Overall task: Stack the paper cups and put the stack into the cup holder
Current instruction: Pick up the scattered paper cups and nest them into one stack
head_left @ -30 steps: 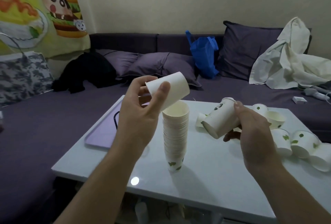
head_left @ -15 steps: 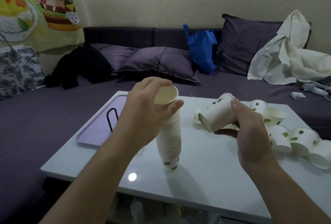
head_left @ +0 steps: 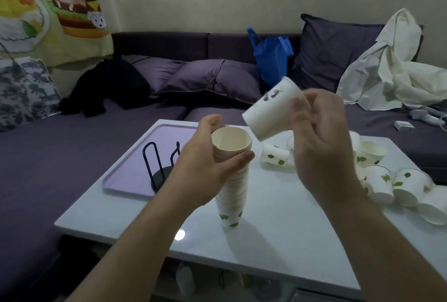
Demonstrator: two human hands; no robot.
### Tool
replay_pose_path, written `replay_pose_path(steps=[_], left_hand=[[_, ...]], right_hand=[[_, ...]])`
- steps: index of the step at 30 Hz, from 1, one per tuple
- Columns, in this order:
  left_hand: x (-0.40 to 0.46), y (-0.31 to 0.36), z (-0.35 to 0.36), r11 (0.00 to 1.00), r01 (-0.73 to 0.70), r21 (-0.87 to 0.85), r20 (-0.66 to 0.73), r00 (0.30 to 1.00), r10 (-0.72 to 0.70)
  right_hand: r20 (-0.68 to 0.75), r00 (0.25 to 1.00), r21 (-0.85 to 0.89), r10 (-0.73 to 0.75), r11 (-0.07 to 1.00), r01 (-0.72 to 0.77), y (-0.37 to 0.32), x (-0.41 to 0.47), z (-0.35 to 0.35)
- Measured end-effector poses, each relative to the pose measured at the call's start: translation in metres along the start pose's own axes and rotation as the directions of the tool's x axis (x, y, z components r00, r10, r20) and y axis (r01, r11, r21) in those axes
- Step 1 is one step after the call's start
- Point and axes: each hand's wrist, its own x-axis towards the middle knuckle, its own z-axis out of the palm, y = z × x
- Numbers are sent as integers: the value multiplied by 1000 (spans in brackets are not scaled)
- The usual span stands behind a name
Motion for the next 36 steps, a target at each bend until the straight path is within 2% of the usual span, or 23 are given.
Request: replay_pose_path(steps=[2,7,12,14,16,18,19,21,23,28,30,33,35,36], left_hand=[[0,-1,0,999,2,-33,4,1000,-2],[-2,-4,0,991,-20,-133,23,999,23],[-1,-10,0,979,-4,-203,50,999,14],[-3,-14,-2,970,30,-243,112,994,-3],[-2,-21,-6,950,66,-306,154,988,-19],[0,-27,-13,890,120,-439,144,988,-62],[2,-30,-16,846,149,-512,130,987,-95],[4,-36,-19,776,183,-603,109,983,-147],[8,-47,-14,779,229,-584,108,973,-205],[15,-62,4,745,327,-582,206,945,-253],[32,-77,14,764,376,-524,236,926,-294],[59,-135,25,754,368,-544,248,929,-274],[65,-128,33,724,431,-538,263,902,-342],[65,-112,35,742,460,-488,262,888,-378]], right_hand=[[51,996,-47,-79,996,81,-3,0,11],[235,958,-136,-164,970,199,-3,-5,32],[526,850,-259,-30,946,194,-2,-11,34],[587,809,-153,19,984,87,-2,-15,30],[544,838,28,48,997,-75,2,-18,23],[408,900,94,156,973,-211,15,-18,16],[324,917,87,233,958,-274,23,-17,13],[193,906,-3,377,923,-384,44,-17,9],[170,861,-152,479,876,-457,64,-18,8],[301,796,-503,526,796,-336,101,-15,25],[366,758,-582,540,768,-266,116,-10,37],[436,693,-665,574,724,-182,140,3,58],[441,675,-729,592,675,-116,158,11,73],[432,667,-758,606,645,-95,168,13,80]])
